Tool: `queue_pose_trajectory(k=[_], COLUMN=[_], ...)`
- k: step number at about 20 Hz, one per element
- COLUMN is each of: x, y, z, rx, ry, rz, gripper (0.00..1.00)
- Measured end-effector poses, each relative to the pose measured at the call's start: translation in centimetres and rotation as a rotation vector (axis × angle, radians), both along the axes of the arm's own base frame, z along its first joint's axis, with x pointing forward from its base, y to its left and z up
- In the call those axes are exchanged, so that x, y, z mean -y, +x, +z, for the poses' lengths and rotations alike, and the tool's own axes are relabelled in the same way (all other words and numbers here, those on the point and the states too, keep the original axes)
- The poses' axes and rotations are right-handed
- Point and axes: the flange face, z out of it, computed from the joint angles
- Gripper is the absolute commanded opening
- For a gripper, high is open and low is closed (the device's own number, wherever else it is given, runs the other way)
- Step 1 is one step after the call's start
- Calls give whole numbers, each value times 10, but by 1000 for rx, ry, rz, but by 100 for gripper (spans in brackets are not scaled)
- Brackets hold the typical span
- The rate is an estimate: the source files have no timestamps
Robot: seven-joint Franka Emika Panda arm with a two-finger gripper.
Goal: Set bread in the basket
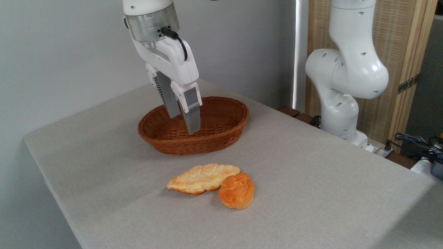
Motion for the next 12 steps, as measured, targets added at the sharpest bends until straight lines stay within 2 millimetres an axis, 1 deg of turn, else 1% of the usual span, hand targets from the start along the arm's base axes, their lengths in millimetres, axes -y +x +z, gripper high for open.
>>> queue_pose_trajectory(k=[12], x=[9], y=[-2], z=[-4], rx=[-8], ry=[1], rz=[-17], gripper=[100])
